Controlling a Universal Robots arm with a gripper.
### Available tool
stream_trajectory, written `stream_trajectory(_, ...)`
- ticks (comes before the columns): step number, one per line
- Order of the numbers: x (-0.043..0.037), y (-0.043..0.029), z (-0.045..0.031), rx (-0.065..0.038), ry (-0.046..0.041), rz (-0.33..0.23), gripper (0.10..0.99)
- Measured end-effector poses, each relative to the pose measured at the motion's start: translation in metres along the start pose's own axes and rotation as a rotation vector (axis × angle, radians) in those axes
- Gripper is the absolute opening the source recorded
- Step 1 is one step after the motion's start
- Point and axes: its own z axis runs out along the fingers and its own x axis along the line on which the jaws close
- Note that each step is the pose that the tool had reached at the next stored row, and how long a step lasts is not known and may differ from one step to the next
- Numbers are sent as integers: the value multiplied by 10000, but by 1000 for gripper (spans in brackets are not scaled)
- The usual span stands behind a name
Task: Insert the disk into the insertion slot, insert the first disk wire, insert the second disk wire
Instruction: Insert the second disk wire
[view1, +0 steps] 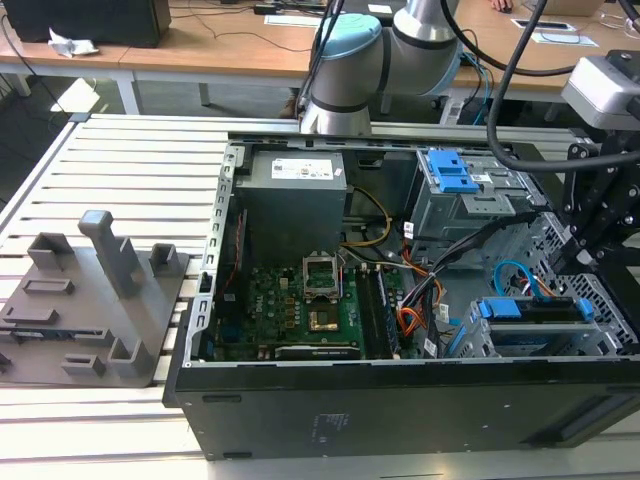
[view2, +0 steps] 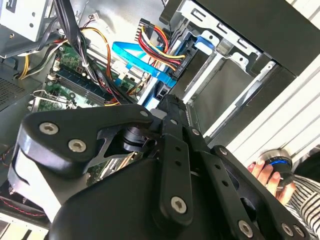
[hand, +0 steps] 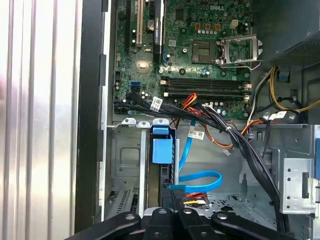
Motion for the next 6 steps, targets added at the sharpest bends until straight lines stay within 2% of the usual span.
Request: stream_trajectory(6,0,0,-2,0,0,0,106)
